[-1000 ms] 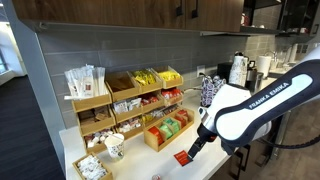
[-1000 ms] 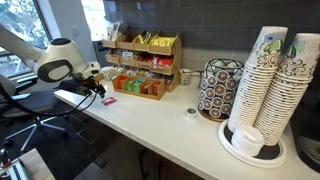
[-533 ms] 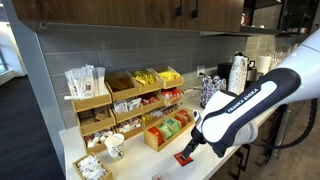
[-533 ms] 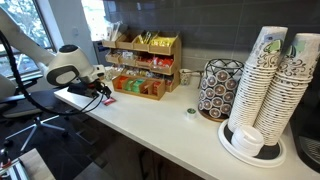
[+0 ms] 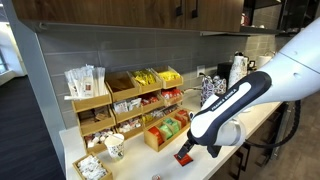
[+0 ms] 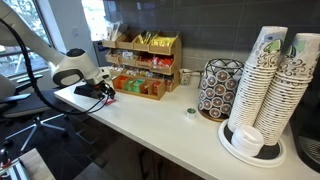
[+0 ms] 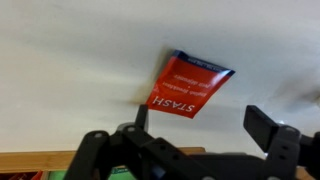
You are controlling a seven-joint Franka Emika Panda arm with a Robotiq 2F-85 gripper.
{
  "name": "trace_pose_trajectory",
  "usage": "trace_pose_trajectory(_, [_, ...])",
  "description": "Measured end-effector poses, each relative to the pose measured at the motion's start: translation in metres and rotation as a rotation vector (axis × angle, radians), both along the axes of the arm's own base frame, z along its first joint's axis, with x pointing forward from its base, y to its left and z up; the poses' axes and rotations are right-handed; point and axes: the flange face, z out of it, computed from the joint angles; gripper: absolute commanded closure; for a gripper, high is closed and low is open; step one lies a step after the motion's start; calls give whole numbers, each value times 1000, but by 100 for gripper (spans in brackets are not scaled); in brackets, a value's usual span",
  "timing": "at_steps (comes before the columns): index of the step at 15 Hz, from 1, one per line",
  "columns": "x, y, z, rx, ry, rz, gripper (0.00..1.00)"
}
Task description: Put the orange sachet in the left compartment of the wooden case
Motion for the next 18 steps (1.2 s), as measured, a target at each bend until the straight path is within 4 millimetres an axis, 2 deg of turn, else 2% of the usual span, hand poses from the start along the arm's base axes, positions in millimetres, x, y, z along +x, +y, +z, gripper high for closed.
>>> trace_pose_trajectory(4, [7, -4, -12, -4, 11, 2, 22])
trace_pose_trajectory(5, [8, -5, -15, -5, 12, 1, 31])
trace_pose_trajectory(6, [10, -6, -17, -5, 14, -1, 29])
trace_pose_trajectory(12, [17, -12, -19, -8, 0, -11, 79])
trace_pose_trajectory(15, [19, -16, -18, -8, -7, -16, 99])
trace_pose_trajectory(18, [19, -18, -19, -8, -8, -20, 100])
